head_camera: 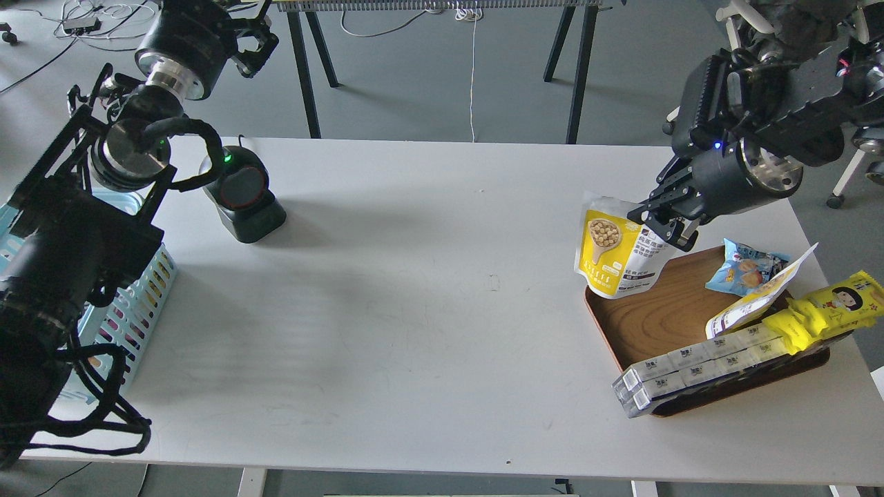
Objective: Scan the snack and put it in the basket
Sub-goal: 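Lift the pouch with the right gripper and carry it toward the scanner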
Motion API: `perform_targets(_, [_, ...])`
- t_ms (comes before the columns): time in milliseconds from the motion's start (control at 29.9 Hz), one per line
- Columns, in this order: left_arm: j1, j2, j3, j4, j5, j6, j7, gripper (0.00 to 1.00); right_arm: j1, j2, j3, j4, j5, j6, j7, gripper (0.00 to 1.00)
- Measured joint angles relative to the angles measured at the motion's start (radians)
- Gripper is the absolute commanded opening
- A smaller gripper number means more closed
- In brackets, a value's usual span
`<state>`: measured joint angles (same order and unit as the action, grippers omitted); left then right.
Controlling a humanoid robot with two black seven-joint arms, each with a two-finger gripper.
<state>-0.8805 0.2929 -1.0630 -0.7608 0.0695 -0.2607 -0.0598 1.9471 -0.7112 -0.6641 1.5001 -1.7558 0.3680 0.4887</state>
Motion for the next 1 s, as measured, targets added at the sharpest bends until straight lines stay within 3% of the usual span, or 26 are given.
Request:
perform_targets(368, [0.001,0.0,0.0,0.0,0.001,0.001,0.0,1.0,-0.002,0.22,0.066,-0.043,0.102,-0.026,0.0,0.0])
perform_targets(1005, [0.01,0.004,-0.002,0.003,0.001,0.0,-0.001,1.0,-0.093,0.652,0.141,-0.333,0.13,-0.05,0.0,0.0])
